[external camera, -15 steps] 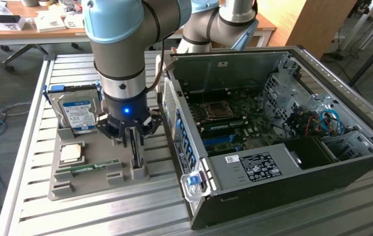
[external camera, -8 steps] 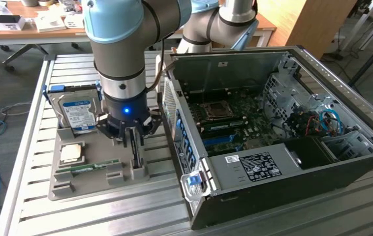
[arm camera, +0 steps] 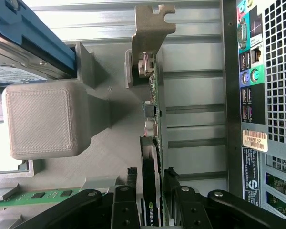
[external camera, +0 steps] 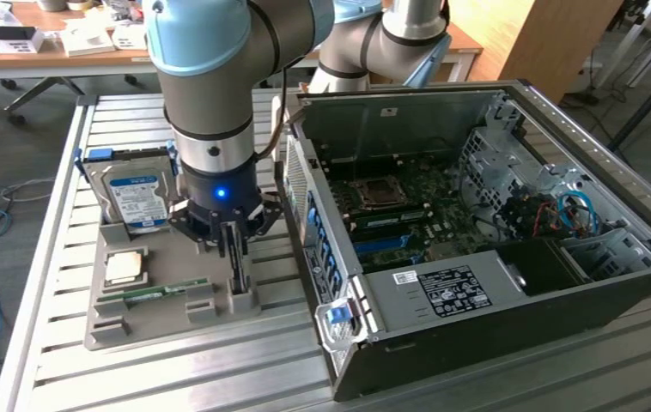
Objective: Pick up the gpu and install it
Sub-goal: 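Pick up the gpu and move the gpu toward the slot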
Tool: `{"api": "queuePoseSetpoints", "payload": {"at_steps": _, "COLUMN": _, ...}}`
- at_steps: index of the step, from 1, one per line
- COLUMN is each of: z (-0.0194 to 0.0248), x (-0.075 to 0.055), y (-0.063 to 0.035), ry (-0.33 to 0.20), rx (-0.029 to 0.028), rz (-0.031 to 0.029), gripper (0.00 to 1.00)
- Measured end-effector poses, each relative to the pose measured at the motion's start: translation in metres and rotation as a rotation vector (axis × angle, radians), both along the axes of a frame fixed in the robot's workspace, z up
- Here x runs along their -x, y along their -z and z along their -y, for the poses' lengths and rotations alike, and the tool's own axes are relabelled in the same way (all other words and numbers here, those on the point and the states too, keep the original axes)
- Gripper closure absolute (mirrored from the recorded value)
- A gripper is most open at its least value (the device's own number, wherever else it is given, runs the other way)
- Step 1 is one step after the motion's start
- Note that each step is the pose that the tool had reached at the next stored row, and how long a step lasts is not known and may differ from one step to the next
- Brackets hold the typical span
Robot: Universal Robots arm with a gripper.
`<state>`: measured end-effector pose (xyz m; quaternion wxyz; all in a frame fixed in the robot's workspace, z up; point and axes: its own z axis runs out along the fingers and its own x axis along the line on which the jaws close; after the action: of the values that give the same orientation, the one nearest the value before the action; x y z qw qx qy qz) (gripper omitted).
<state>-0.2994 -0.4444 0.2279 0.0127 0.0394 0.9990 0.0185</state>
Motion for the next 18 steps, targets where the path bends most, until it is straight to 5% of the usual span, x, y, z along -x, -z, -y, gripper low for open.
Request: {"api": "queuePoseSetpoints", "payload": {"at_steps": 18, "z": -0.0044, "x": 0.0, "y": 0.0001, "ry": 0.0, "rx": -0.0001, "rz": 0.0, "gripper": 0.64}}
